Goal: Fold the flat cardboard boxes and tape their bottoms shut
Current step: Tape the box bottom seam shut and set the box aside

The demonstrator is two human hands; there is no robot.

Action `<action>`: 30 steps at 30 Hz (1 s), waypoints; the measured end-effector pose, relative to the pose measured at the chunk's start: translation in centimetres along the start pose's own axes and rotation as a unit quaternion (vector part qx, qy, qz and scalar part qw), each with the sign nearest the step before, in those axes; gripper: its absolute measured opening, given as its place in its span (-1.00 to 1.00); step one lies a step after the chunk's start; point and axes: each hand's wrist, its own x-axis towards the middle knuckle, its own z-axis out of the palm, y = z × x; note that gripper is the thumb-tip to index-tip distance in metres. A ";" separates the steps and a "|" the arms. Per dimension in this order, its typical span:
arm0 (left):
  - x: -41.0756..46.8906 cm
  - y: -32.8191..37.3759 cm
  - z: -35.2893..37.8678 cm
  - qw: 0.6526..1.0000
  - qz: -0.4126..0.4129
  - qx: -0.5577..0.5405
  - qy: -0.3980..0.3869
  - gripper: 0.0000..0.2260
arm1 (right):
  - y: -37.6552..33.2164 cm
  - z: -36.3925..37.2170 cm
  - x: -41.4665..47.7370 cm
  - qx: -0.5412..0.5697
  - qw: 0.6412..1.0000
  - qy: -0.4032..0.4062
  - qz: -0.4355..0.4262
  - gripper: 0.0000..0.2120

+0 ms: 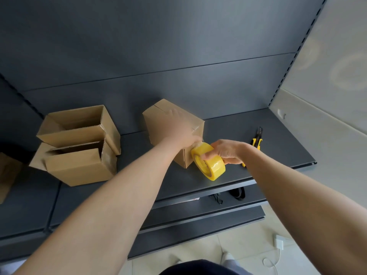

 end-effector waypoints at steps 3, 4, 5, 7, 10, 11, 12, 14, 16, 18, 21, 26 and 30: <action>-0.1 0.3 0.3 1.000 -0.007 0.001 0.013 -0.07 | -0.6 0.0 0.2 0.019 1.000 -0.007 -0.013 -0.59; -0.1 0.3 0.3 1.000 -0.010 -0.003 0.021 -0.08 | -0.8 0.0 0.3 0.018 1.000 -0.012 -0.016 -0.60; -0.1 0.2 0.4 0.999 -0.012 -0.007 0.031 -0.09 | -1.0 -0.1 0.4 0.015 1.000 -0.016 -0.018 -0.59; -0.3 0.0 0.7 0.998 -0.011 -0.010 0.054 -0.12 | -1.3 -0.2 0.6 0.012 1.000 -0.022 -0.019 -0.56; -1.8 0.2 1.6 0.990 0.021 -0.026 0.140 -0.27 | -1.7 -0.4 1.0 0.010 0.999 -0.040 -0.021 -0.55; -2.7 0.2 1.9 0.981 0.036 -0.044 0.185 -0.37 | -1.9 -0.4 1.1 0.010 0.998 -0.051 -0.022 -0.57; -3.5 0.2 2.4 0.965 0.052 -0.063 0.251 -0.52 | -2.0 -0.5 1.3 0.011 0.998 -0.063 -0.021 -0.62; -5.1 0.3 3.5 0.920 0.054 -0.077 0.379 -0.83 | -2.2 -0.8 1.8 0.018 0.996 -0.091 -0.015 -0.72; -6.5 0.7 4.4 0.917 0.009 -0.132 0.375 -0.86 | -2.3 -1.1 2.3 0.033 0.991 -0.131 -0.005 -0.81; -7.5 1.6 5.3 0.923 -0.087 -0.253 0.279 -0.82 | -2.2 -1.2 2.6 0.040 0.985 -0.170 -0.004 -0.84; -7.4 2.7 6.8 0.854 -0.245 -0.425 0.174 -0.75 | -2.1 -1.2 2.7 0.053 0.980 -0.191 -0.017 -0.78; -5.4 4.1 7.1 0.616 -0.351 -0.698 0.103 -0.71 | -1.5 -1.5 2.8 0.094 0.977 -0.188 -0.035 -0.72; -3.8 4.8 6.6 0.550 -0.396 -0.723 0.131 -0.69 | -0.2 -3.0 3.1 0.122 0.988 -0.083 -0.056 -0.81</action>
